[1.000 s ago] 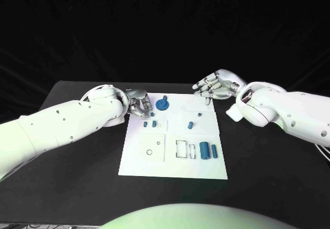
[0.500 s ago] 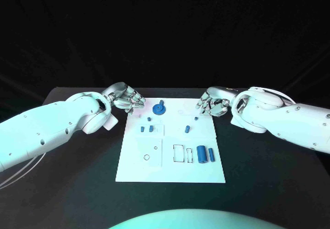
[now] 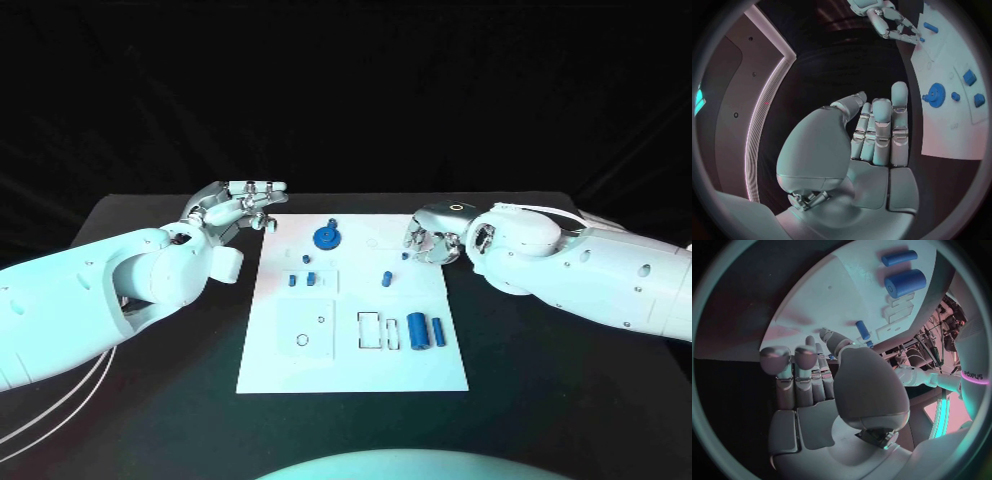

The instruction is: Assemble the parts on the task board

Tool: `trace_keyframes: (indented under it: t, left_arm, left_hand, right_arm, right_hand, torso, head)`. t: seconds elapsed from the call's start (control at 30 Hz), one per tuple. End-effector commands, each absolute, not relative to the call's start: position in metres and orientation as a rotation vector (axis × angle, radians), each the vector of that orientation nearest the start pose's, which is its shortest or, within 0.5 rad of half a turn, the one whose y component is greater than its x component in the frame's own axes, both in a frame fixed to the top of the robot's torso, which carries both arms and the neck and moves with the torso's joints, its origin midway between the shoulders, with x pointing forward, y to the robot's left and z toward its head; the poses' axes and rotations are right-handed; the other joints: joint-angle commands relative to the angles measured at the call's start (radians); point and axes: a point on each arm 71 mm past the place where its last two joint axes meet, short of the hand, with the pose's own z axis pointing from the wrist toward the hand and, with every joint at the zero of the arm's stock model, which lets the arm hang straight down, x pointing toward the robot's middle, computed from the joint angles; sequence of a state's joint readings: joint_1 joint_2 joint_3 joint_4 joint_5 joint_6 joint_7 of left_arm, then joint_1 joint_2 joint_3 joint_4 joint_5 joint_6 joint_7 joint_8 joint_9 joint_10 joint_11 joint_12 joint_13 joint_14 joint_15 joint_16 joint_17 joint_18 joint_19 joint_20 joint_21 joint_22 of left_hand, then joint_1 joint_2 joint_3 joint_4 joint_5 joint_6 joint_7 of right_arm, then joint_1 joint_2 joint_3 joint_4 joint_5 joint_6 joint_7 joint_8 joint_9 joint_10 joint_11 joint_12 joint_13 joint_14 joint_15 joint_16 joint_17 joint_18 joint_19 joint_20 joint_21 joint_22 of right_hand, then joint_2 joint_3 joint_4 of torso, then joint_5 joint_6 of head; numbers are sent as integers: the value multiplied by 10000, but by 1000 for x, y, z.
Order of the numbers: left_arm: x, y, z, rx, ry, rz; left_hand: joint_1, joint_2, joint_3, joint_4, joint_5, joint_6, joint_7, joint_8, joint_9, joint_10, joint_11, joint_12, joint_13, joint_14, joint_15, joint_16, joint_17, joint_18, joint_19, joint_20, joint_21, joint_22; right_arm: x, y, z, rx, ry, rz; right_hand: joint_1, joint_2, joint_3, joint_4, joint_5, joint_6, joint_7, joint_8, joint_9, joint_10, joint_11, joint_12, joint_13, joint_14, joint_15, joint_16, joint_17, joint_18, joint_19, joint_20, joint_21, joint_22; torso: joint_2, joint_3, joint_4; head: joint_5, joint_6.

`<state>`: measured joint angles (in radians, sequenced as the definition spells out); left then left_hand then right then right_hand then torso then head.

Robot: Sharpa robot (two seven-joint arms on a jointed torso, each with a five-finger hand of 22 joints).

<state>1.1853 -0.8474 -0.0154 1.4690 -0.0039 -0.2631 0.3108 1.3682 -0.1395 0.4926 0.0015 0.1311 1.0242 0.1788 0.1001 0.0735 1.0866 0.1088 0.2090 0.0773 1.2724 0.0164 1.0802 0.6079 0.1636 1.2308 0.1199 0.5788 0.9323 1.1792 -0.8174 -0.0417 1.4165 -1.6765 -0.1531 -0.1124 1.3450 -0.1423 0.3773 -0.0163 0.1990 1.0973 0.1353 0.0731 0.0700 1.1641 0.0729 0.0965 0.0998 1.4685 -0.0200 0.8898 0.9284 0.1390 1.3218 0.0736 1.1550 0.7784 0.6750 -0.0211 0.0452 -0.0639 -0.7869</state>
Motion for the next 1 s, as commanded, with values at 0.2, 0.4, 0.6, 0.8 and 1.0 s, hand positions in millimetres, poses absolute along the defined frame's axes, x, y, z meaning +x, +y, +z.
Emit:
trace_keyframes:
  t: [0.2,0.4,0.6,0.8,1.0]
  left_arm:
    - [495,226,-183,-12533,13960,-15747]
    - [493,225,-183,-12561,14041,-15791]
    - [492,225,-183,-12587,14099,-15792]
    - [492,225,-183,-12601,14144,-15800]
    - [491,224,-183,-12607,14165,-15790]
  left_hand:
    - [-101,18,-98,-7,-5,29,-1,55,-1,47,-18,51,13,-53,20,-38,1,196,-81,-23,-38,-22]
    - [-101,8,-134,-17,-3,-5,10,41,-11,9,-11,68,8,-56,20,-34,-8,195,-75,-25,-60,-40]
    - [-101,7,-147,-20,-1,-23,17,33,-16,-6,-8,74,5,-62,22,-39,-25,194,-72,-25,-68,-47]
    - [-96,9,-159,-25,1,-40,22,26,-20,-23,-4,83,3,-61,24,-32,-19,193,-68,-25,-78,-55]
    - [-73,10,-175,-46,5,-70,37,14,-27,-48,3,100,0,-60,26,-25,-23,193,-59,-25,-92,-68]
  right_arm:
    - [498,-208,-215,-4192,17737,4157]
    - [497,-204,-219,-4217,17890,4260]
    - [498,-201,-221,-4237,17987,4320]
    - [499,-197,-225,-4315,18155,4331]
    - [499,-195,-229,-4450,18368,4276]
  right_hand:
    - [-111,67,156,-11,-18,-108,15,-73,-11,-101,32,-50,-47,436,44,178,39,-101,-31,71,238,227]
    - [-157,113,227,4,-16,-134,35,-71,-11,-104,40,-59,-96,441,54,220,-22,-162,56,113,512,638]
    - [-186,197,332,15,-18,-38,20,-28,12,-62,31,-61,-156,437,55,400,26,-167,38,138,659,787]
    - [-151,443,583,12,-285,173,-11,43,49,-21,23,-96,-247,397,47,536,6,-165,-31,150,778,880]
    - [-143,589,761,-12,-536,336,-48,97,77,49,1,-109,-296,365,42,624,-28,-163,-86,156,855,939]
  torso:
    - [5,8,-2]
    - [5,12,-9]
    - [3,10,-14]
    - [1,14,-8]
    - [10,16,-12]
  head:
    - [21,-2]
    - [56,-24]
    - [67,-32]
    - [61,-49]
    - [107,-74]
